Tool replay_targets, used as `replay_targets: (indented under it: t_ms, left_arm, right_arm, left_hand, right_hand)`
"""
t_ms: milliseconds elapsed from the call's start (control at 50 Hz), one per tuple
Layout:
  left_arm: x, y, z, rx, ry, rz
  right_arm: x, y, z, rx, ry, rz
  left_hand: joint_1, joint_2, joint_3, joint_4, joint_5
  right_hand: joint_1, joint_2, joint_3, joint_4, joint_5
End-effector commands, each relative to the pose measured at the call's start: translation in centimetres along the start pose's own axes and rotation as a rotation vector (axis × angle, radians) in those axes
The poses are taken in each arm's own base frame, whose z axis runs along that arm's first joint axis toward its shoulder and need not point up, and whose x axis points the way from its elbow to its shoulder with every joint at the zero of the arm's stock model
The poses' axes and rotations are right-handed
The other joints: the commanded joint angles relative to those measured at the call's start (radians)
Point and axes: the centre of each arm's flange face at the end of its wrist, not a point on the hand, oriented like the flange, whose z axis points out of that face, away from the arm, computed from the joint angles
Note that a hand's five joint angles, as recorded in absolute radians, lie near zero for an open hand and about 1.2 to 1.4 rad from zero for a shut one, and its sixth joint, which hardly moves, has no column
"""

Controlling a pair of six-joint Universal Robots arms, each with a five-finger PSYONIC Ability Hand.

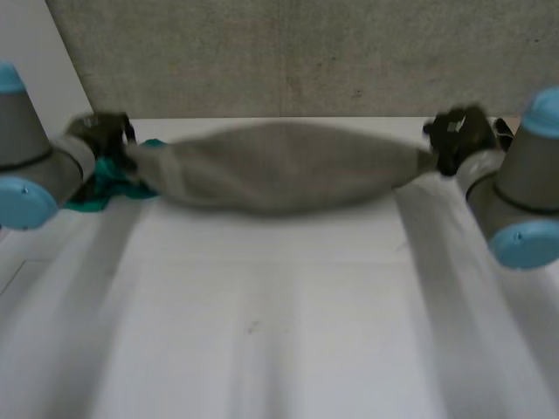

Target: Fold the laundry.

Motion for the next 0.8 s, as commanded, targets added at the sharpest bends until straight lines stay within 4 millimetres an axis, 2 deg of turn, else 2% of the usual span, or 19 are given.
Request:
replay_targets:
  t_ms: [20, 80, 160, 240, 300, 340, 380, 440, 460, 500, 560, 640, 800]
  left_arm:
    - [0.7, 5.2, -0.7, -0.223, 0.036, 0.142]
    - [0.7, 4.6, -1.4, -0.230, 0.043, 0.158]
    - [0.0, 2.2, -2.8, -0.172, 0.026, 0.157]
    - [0.1, 0.9, -4.5, -0.132, 0.047, 0.161]
    - [0.7, 0.9, -5.8, -0.132, 0.083, 0.168]
    - [1.2, 1.5, -7.0, -0.143, 0.122, 0.187]
    - [1.8, 2.5, -8.0, -0.153, 0.157, 0.230]
    - [2.3, 3.5, -8.9, -0.168, 0.178, 0.283]
    - [2.6, 4.3, -9.3, -0.181, 0.192, 0.326]
    - [2.8, 5.1, -9.6, -0.198, 0.203, 0.371]
    - [3.0, 6.2, -9.7, -0.215, 0.217, 0.446]
    - [3.0, 7.1, -8.9, -0.228, 0.218, 0.503]
    - [2.9, 7.4, -6.4, -0.207, 0.179, 0.545]
  right_arm:
    - [-3.5, 5.2, -0.7, -0.174, -0.115, -0.051]
    - [-3.7, 5.5, -1.0, -0.206, -0.122, -0.072]
    - [-3.3, 5.0, -1.7, -0.231, -0.103, -0.071]
    - [-3.2, 4.6, -2.2, -0.236, -0.094, -0.055]
    - [-3.2, 4.4, -2.4, -0.237, -0.094, -0.051]
    - [-3.4, 4.5, -2.7, -0.241, -0.100, -0.049]
    - [-3.5, 4.5, -2.9, -0.246, -0.105, -0.046]
    - [-3.7, 4.6, -3.0, -0.248, -0.110, -0.045]
    - [-3.8, 4.8, -3.0, -0.252, -0.111, -0.046]
    - [-3.9, 4.8, -3.0, -0.251, -0.113, -0.051]
    - [-3.9, 4.8, -3.0, -0.252, -0.114, -0.046]
    - [-3.9, 4.7, -3.0, -0.251, -0.112, -0.048]
    - [-4.1, 4.8, -3.4, -0.258, -0.121, -0.053]
  left_hand:
    - [-0.296, -0.313, -0.314, -0.312, -0.314]
    - [-0.402, -0.419, -0.420, -0.418, -0.421]
    - [-0.607, -0.624, -0.625, -0.624, -0.626]
    - [-0.649, -0.666, -0.667, -0.665, -0.668]
    - [-0.628, -0.645, -0.646, -0.645, -0.647]
    - [-0.526, -0.543, -0.544, -0.543, -0.545]
    - [-0.263, -0.280, -0.281, -0.280, -0.282]
    - [-0.098, -0.114, -0.115, -0.114, -0.116]
    - [0.025, 0.008, 0.007, 0.009, 0.006]
    - [0.050, 0.033, 0.032, 0.033, 0.031]
    - [-0.020, -0.037, -0.038, -0.037, -0.039]
    - [-0.270, -0.287, -0.288, -0.286, -0.289]
    - [-0.355, -0.372, -0.373, -0.372, -0.374]
  right_hand:
    - [0.275, 0.225, 0.207, 0.199, 0.204]
    - [0.275, 0.225, 0.207, 0.199, 0.204]
    - [0.275, 0.225, 0.207, 0.199, 0.204]
    - [0.275, 0.225, 0.207, 0.199, 0.204]
    - [0.275, 0.225, 0.207, 0.199, 0.204]
    - [0.275, 0.225, 0.207, 0.199, 0.204]
    - [0.275, 0.225, 0.207, 0.199, 0.204]
    - [0.275, 0.225, 0.207, 0.199, 0.204]
    - [0.275, 0.225, 0.207, 0.199, 0.204]
    - [0.275, 0.225, 0.207, 0.199, 0.204]
    - [0.275, 0.225, 0.207, 0.199, 0.204]
    - [0.275, 0.225, 0.207, 0.199, 0.204]
    - [0.275, 0.225, 0.207, 0.199, 0.204]
